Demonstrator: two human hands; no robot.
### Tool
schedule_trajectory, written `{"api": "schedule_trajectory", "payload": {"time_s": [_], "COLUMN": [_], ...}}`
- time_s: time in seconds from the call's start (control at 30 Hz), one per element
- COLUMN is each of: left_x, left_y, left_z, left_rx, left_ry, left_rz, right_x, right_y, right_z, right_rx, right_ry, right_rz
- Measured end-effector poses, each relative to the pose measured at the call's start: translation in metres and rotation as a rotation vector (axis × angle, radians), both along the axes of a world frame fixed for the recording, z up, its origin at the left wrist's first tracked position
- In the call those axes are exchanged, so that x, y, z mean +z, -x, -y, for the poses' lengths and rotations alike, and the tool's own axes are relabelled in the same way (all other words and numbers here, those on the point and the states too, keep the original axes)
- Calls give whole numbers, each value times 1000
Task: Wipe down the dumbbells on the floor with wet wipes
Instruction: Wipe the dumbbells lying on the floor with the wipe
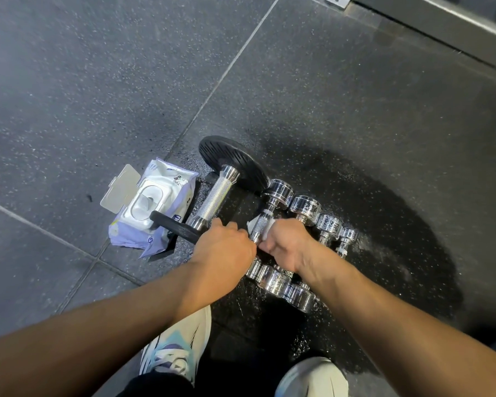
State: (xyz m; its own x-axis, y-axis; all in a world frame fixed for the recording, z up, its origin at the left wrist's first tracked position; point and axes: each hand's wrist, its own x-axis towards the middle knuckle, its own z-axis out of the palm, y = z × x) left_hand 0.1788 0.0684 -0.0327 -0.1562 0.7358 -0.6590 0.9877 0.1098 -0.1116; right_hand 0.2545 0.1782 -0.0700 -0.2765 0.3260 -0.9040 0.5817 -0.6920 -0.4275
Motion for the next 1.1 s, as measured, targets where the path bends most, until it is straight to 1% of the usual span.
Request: {"api": "schedule_trajectory", "payload": {"time_s": [0.1,0.2,0.23,0.3,0.33,0.4,0.47,0.57,0.6,0.63,0.7,0.8,0.83,0.9,0.97,1.0,1.03,1.1], "left_x": [-1,-1,-2,-1,-1,0,2,2,2,1,1,1,1,2,1,1,1,1], "left_y": [1,0,0,-1,-1,-1,-1,-1,-1,-1,-1,0,0,0,-1,0,0,0], "left_z": [-1,-1,0,1,2,2,1,2,2,2,1,1,1,2,2,2,3,3], "left_rx": [10,19,19,16,13,13,14,18,18,17,17,14,9,9,10,10,10,11], "left_ry": [19,16,11,-8,-15,-17,-11,-15,-19,-20,-15,-19,-25,-26,-20,-19,-22,-34], "left_rz": [5,5,4,-4,-8,-9,-3,-2,-3,-4,-3,-4,-7,-10,-5,-4,-3,0], "right_x": [15,14,11,10,11,15,16,10,8,6,7,15,18,17,14,12,12,14], "right_y": [3,12,13,13,11,6,7,12,13,12,7,1,1,4,9,11,11,5], "right_z": [-5,-20,-22,-13,-7,2,-1,-12,-13,-12,-4,-1,-5,-17,-27,-28,-27,-19], "right_rx": [58,-89,-94,38,94,129,75,-97,-116,-71,104,169,147,17,-109,-109,-66,115], "right_ry": [56,-23,-54,-69,-44,44,91,55,27,-15,-43,80,88,56,-33,-75,-100,-105], "right_rz": [7,14,22,56,71,61,30,-15,-9,11,55,59,45,14,0,3,17,77]}}
